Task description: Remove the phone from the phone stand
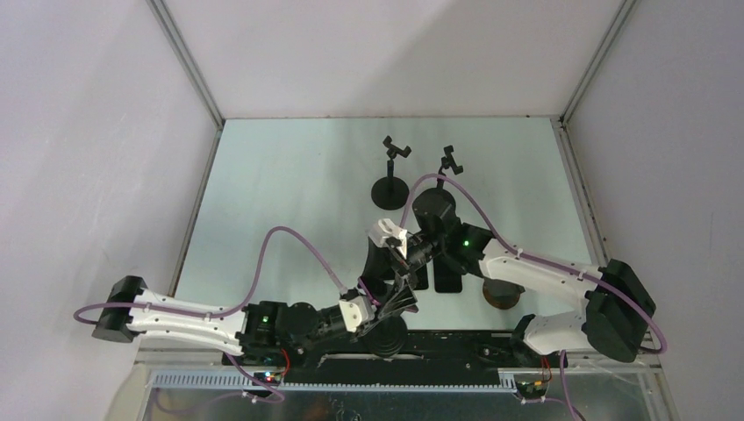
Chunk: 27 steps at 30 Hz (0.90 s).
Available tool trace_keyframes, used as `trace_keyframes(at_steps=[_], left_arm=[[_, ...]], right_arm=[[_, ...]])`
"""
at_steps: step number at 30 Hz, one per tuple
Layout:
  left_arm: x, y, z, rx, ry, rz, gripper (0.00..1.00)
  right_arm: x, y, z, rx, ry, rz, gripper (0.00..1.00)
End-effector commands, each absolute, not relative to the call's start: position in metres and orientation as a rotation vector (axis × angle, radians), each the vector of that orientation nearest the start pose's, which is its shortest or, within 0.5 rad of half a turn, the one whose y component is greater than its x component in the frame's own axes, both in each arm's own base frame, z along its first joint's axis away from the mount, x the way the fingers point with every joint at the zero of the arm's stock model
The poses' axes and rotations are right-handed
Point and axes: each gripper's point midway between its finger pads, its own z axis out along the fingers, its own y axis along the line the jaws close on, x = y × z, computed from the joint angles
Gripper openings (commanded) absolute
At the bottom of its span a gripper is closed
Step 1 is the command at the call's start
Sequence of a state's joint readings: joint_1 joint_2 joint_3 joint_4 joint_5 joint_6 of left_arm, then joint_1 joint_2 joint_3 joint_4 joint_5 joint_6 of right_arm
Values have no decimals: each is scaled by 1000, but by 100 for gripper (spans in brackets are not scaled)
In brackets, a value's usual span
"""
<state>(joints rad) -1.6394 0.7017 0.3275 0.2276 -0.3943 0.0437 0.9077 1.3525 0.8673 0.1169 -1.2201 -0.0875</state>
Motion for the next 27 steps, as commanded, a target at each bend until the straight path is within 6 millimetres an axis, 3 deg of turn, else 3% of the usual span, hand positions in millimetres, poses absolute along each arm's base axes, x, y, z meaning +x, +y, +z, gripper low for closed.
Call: trace_keyframes(at_steps=[1, 17, 27], left_arm=[[-63, -319, 218, 1384, 1084, -1328, 0], [-72, -317, 222, 1407, 1047, -1361, 0], [-82, -316, 217, 1445, 1040, -1393, 0]], right_arm=[[200, 367, 148, -1563, 1448, 923, 0], [221, 371, 132, -1605, 1389, 791, 0], [240, 374, 131, -1555, 1358, 718, 0]])
